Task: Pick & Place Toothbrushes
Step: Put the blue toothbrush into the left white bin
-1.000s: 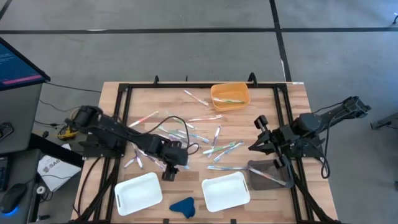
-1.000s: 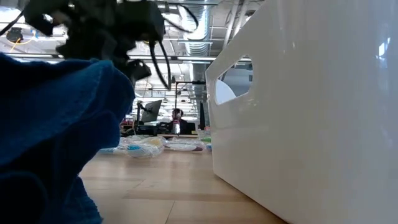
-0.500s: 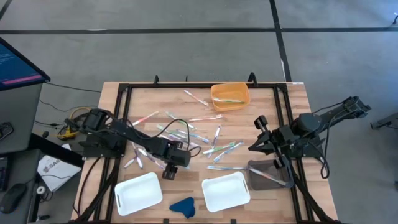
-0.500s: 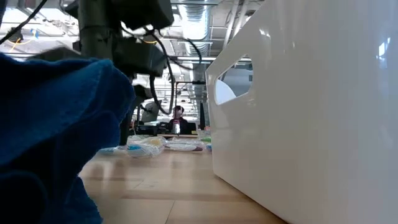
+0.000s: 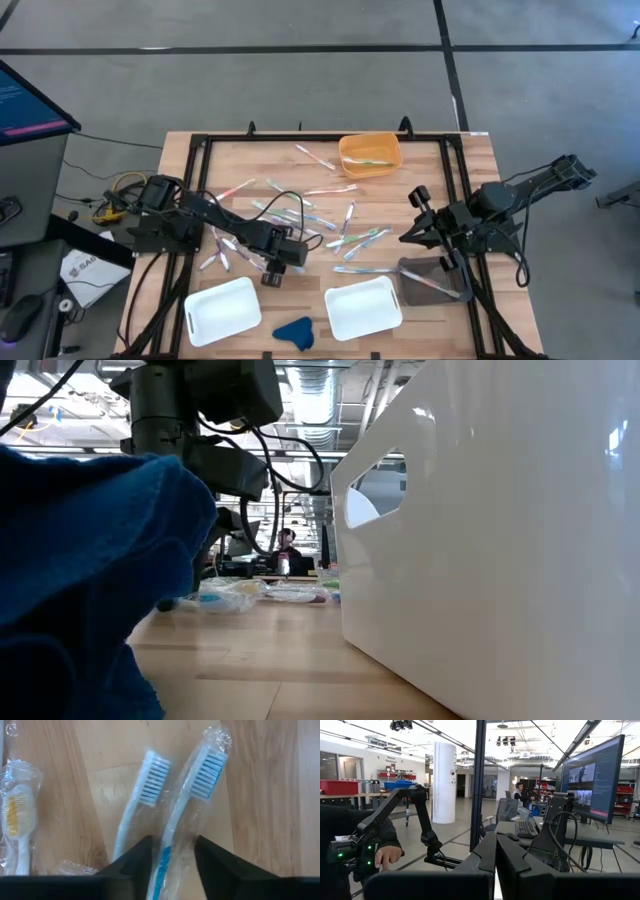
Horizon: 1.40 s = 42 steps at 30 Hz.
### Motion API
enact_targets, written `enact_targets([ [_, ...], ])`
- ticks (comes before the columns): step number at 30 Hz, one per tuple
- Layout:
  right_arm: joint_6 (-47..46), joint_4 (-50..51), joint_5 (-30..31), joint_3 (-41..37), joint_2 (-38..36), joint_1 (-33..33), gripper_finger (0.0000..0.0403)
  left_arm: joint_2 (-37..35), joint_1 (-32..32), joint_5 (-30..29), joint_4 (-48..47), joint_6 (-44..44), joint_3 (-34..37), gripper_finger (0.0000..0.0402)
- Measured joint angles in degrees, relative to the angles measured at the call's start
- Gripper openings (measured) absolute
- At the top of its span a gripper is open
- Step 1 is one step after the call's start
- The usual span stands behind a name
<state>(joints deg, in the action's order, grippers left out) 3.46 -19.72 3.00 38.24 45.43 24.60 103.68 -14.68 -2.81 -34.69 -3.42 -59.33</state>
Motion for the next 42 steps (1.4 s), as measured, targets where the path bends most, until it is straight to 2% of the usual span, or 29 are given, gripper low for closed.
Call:
enact_targets([
  [6, 0.0, -0.01, -0.02, 0.0, 0.0, 0.0, 0.0, 0.0, 0.0, -0.26, -0.26, 0.01, 0.0, 0.0027],
  [8, 0.0, -0.01, 0.0, 0.0, 0.0, 0.0, 0.0, 0.0, 0.0, -0.38, -0.35, -0.29, -0.02, 0.0012],
  [12, 0.02, -0.01, 0.0, 0.0, 0.0, -0.02, 0.0, -0.16, 0.0, -0.62, -0.58, -1.8, -0.02, 0.002],
  [20, 0.04, -0.08, 0.0, -0.02, -0.02, -0.02, 0.0, -3.74, 0.51, -5.49, -4.31, -3.99, -0.22, 0.0009],
  [30, 0.04, -0.05, 0.0, -0.04, -0.02, -0.02, 0.0, -17.74, 1.36, -4.1, -4.13, -9.64, -0.28, 0.0008],
  [37, 0.04, -0.01, 0.0, -0.04, -0.02, -0.02, 0.0, -27.28, 1.14, -0.04, -4.44, -18.83, -0.33, 0.0007],
  [42, 0.13, -0.01, 0.0, -0.04, -0.02, -0.02, 0.0, -30.54, -0.43, 0.39, -5.45, -26.34, -0.35, 0.0007],
])
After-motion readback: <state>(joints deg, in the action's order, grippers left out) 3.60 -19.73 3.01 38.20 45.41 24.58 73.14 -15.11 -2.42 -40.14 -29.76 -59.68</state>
